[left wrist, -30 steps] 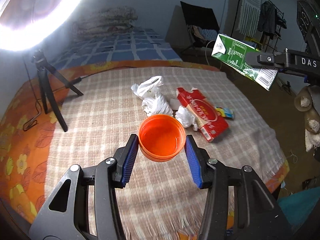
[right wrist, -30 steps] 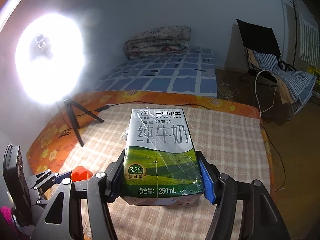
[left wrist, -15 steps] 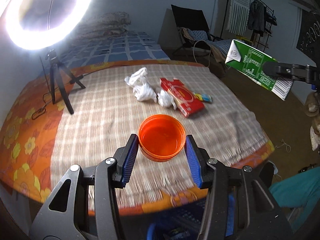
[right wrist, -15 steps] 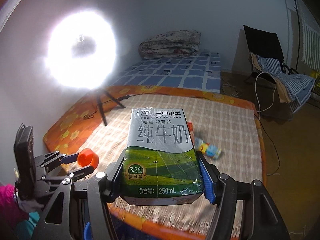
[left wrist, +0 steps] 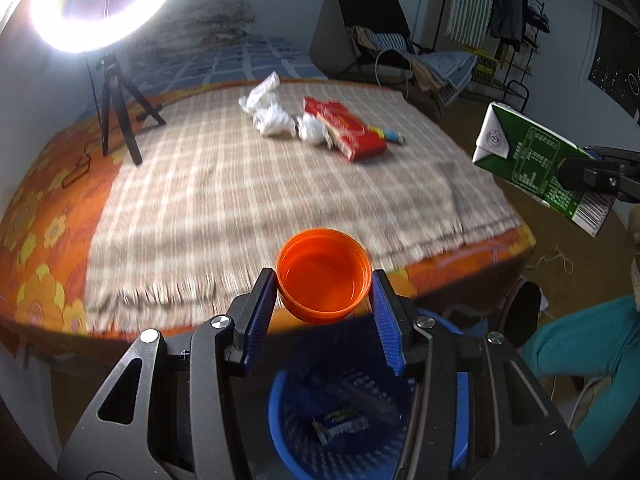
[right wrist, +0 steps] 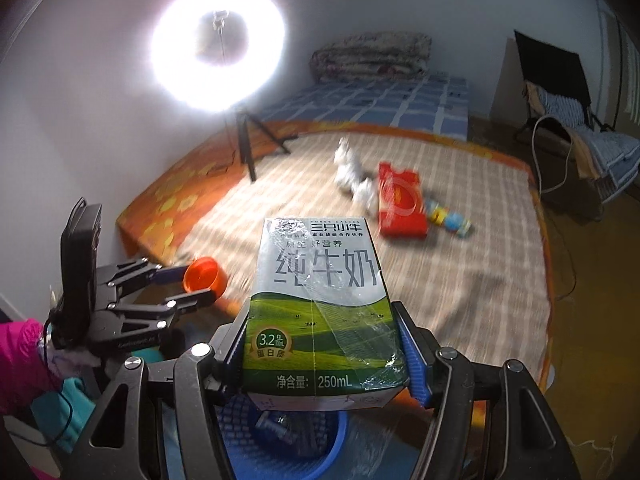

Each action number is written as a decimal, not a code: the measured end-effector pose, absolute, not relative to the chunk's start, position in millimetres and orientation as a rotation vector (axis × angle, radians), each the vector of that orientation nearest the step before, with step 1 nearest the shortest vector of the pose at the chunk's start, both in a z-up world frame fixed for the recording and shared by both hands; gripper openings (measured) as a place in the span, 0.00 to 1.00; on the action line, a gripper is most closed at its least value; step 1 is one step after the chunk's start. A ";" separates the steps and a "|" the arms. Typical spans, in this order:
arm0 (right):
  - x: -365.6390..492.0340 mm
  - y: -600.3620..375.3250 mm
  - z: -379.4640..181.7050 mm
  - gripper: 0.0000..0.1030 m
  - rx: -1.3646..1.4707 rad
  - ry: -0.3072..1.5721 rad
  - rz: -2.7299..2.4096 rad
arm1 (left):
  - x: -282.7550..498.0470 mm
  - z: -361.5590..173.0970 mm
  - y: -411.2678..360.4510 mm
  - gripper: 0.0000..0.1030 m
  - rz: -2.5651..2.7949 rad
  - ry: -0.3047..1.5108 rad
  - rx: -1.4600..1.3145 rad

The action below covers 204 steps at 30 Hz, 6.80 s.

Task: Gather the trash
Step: 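Carry the cap and milk carton with both tools over the basket, then open both tools to drop the cap and carton into the basket, then move both tools back over the bed toward the bags and red box, then grasp the white plastic bag with left tool while right tool grasps red box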

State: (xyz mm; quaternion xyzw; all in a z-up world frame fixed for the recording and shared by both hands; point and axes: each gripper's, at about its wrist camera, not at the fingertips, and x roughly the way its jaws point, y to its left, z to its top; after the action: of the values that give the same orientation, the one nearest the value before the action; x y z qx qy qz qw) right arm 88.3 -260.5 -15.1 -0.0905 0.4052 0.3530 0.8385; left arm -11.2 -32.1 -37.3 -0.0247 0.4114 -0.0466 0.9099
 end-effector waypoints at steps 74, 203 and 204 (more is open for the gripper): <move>40.3 -231.0 -176.7 0.83 -0.449 1.228 0.717 | -52.0 -176.1 -51.9 0.71 -0.068 1.183 -0.042; 296.9 -191.2 -89.4 0.76 -0.259 0.936 0.545 | 253.5 -48.2 59.8 0.04 -0.014 0.848 -0.397; 292.9 -193.8 -86.5 0.76 -0.259 0.931 0.547 | 250.6 -48.3 59.2 0.04 -0.019 0.848 -0.393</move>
State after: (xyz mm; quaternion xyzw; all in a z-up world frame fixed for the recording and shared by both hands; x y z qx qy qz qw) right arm 292.9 -193.8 -86.5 -0.1228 0.4419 0.2596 0.8499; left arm 250.6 59.2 -48.3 -0.1893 0.4088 -0.0090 0.8927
